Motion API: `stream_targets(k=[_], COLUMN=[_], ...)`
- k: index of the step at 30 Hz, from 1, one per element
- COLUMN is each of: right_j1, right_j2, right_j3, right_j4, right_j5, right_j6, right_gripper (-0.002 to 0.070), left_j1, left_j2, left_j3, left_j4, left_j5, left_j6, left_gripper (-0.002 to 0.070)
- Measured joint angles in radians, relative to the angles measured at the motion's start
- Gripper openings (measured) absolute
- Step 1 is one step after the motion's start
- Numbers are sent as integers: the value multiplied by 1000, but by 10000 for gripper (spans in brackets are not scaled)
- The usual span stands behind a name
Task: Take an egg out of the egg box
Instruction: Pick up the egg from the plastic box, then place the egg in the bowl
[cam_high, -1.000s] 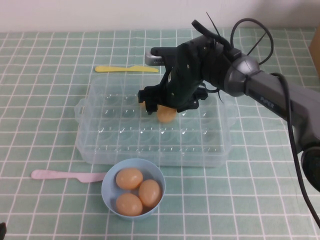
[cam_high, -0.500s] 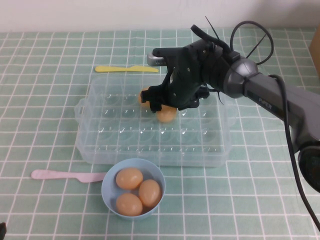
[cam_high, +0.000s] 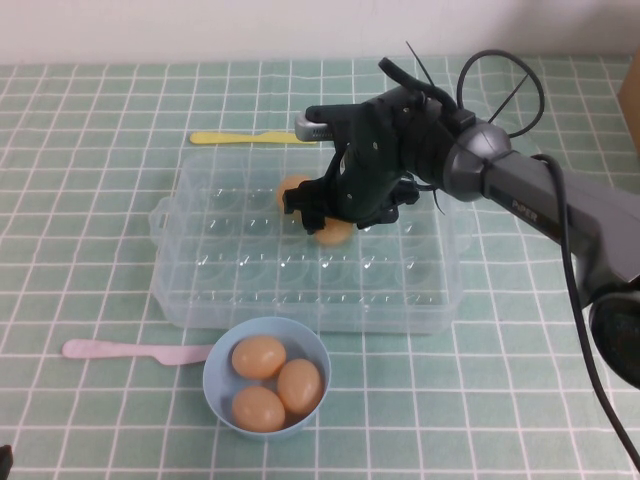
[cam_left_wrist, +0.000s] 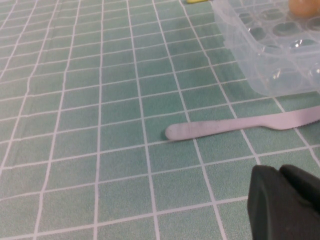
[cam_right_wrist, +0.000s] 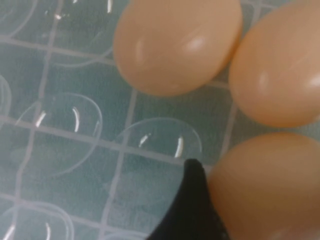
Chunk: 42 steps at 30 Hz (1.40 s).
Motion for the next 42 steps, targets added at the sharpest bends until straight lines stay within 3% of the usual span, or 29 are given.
stream_targets(k=[8,15,22,29,35,42], right_j1=[0,0,53,147,229,251], right_j2=[0,-31,-209,-360,-411,-364], right_j3=[0,-2,8,173,318,334], right_j4=[0,1,-2,-2,53,125], right_j5=[7,56,183,252,257,238], right_j6=[0,-2,-126,-185,-327,-530], right_gripper=[402,402,401,400,399,399], left_j1=[0,0,0,0,0,0], left_j2=[0,0,0,0,0,0], left_j3=[0,0,0,0,0,0], left_j4=[0,0,0,0,0,0], left_j5=[0,0,0,0,0,0], left_j6=[0,0,0,0,0,0], left_gripper=[-4,-4,-4,-4,-4,-4])
